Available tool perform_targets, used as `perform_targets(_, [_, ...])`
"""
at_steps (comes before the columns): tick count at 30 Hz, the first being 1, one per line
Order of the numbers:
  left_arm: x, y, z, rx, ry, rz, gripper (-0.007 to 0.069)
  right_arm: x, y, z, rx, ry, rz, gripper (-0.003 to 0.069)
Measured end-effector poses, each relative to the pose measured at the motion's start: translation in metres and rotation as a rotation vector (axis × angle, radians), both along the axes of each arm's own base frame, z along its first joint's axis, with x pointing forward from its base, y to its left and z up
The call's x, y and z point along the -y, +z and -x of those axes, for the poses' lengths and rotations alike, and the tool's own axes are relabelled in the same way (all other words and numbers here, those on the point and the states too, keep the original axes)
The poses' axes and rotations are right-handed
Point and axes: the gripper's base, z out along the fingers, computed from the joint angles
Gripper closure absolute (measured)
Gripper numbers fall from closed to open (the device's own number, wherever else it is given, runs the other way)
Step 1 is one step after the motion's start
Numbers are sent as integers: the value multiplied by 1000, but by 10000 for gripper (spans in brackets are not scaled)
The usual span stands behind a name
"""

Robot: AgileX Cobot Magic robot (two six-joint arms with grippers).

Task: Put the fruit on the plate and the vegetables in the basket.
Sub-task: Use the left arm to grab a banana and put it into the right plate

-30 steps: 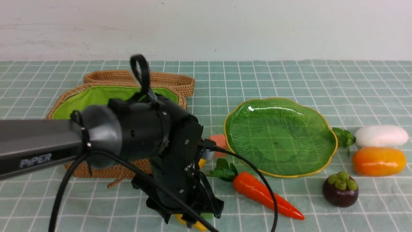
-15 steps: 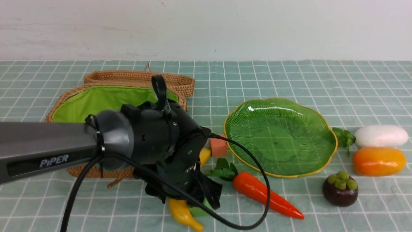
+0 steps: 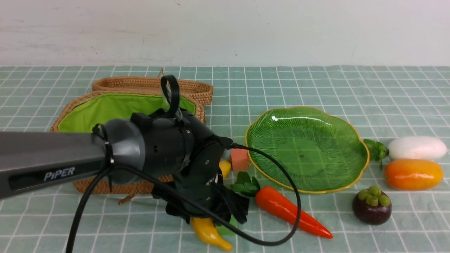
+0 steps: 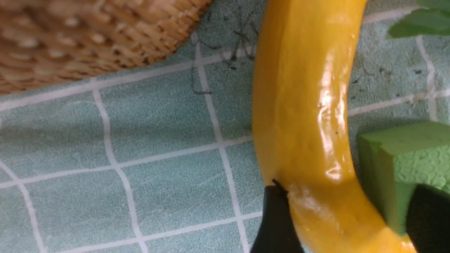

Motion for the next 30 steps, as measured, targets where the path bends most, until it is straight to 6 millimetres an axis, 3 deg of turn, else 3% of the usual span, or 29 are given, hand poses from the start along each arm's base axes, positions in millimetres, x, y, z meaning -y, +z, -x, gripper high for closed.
perform_targets(12, [-10, 0, 2, -26, 29, -104, 145, -1, 0, 1, -1, 10, -3, 480])
perform_targets(21, [-15, 32, 8, 34, 36, -49, 144, -1, 0, 1, -1, 11, -6, 480])
perform_targets(25, [-16, 26, 6, 36, 54, -81, 144, -1, 1, 1, 2, 10, -11, 480])
perform_targets(30, [-11, 4, -1, 26, 45, -103, 144, -1, 1, 1, 2, 10, -11, 477])
